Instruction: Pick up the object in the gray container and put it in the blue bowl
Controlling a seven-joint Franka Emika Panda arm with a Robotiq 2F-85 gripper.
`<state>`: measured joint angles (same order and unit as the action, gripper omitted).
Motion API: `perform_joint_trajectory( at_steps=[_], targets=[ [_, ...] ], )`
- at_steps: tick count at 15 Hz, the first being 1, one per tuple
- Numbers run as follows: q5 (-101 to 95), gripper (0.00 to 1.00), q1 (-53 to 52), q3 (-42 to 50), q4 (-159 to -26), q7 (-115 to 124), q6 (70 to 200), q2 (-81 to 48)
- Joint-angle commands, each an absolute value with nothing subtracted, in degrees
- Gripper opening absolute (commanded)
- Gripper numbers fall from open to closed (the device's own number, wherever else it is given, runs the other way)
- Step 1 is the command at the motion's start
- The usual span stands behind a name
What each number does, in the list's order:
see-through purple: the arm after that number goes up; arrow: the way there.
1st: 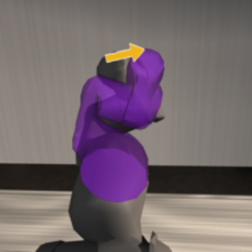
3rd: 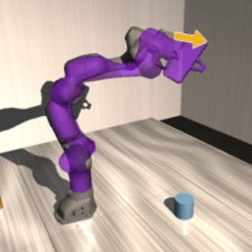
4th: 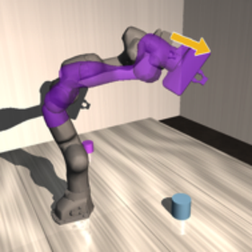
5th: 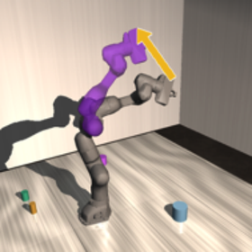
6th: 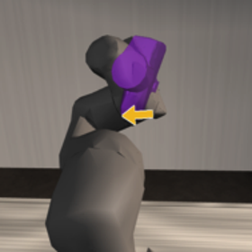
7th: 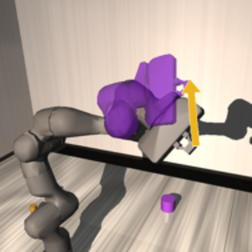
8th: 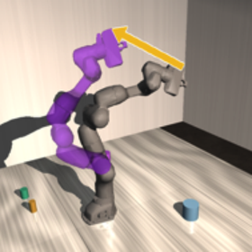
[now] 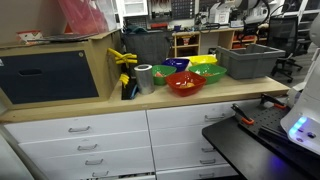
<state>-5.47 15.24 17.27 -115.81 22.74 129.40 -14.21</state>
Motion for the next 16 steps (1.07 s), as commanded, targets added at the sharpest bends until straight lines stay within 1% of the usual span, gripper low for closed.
perform_joint_trajectory(
  at_steps=[1, 8, 16],
  targets=[
    [-3.22, 1.00, 14.85, 18.12, -112.14, 28.29, 128.80, -19.62],
    [2.42, 1.00, 14.51, 18.01, -108.48, 34.54, 129.59, -27.69],
    [7.18, 1.00, 14.14, 17.68, -106.22, 36.51, 130.76, -33.45]
  ],
)
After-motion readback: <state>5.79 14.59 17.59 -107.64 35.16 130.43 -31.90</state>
